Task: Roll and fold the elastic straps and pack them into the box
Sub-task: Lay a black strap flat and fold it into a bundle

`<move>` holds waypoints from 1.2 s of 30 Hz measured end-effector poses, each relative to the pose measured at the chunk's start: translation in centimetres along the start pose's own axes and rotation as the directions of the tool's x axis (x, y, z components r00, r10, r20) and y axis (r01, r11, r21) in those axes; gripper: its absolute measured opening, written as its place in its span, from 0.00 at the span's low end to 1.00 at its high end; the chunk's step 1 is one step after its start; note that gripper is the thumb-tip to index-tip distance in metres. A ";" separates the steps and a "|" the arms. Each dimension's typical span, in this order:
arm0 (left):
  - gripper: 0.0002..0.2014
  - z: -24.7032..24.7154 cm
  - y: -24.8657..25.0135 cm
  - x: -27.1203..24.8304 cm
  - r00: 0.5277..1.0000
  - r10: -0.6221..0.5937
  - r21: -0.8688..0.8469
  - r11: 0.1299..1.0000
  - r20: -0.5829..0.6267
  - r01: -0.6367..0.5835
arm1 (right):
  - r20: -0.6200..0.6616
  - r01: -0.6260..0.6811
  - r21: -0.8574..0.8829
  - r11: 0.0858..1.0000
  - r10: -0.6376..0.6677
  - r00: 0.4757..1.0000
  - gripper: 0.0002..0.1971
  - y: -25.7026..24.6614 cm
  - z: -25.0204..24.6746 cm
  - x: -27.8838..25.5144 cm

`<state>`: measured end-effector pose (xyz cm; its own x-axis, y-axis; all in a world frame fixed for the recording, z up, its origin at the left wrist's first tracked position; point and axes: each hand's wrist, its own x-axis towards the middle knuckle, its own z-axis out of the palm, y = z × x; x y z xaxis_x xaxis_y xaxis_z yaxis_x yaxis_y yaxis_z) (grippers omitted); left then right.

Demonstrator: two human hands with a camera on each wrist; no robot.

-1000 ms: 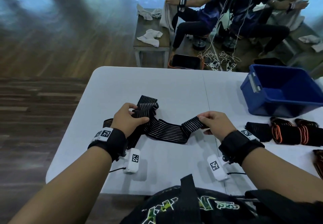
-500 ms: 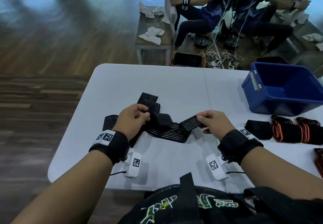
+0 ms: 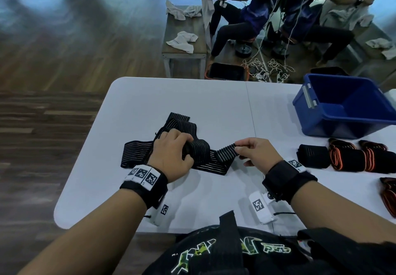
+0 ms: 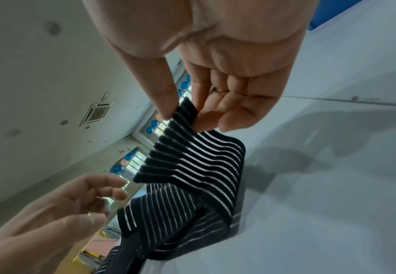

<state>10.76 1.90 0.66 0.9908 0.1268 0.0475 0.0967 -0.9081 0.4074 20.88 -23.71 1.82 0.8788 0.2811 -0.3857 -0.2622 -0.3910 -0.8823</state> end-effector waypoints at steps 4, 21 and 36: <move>0.18 1.5 1.4 0.1 0.988 0.150 0.056 0.987 0.028 -0.151 | -0.002 -0.013 0.006 1.000 0.013 1.000 0.10 0.4 -0.6 -0.2; 0.14 3.3 4.2 1.8 0.958 -0.245 -0.099 0.960 0.148 0.261 | 0.154 0.029 -0.042 0.999 -0.022 0.988 0.14 3.0 -4.8 -1.3; 0.17 -0.2 15.3 -1.0 0.955 -0.285 -0.701 0.664 0.085 0.261 | 0.319 0.467 -0.209 0.859 -0.391 0.863 0.06 -0.7 -7.8 -3.0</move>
<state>11.26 -12.00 7.06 0.9263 0.3463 -0.1483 0.2559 -0.2897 0.9223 21.57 -31.12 5.67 0.7336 0.6755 -0.0740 0.2684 -0.3881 -0.8817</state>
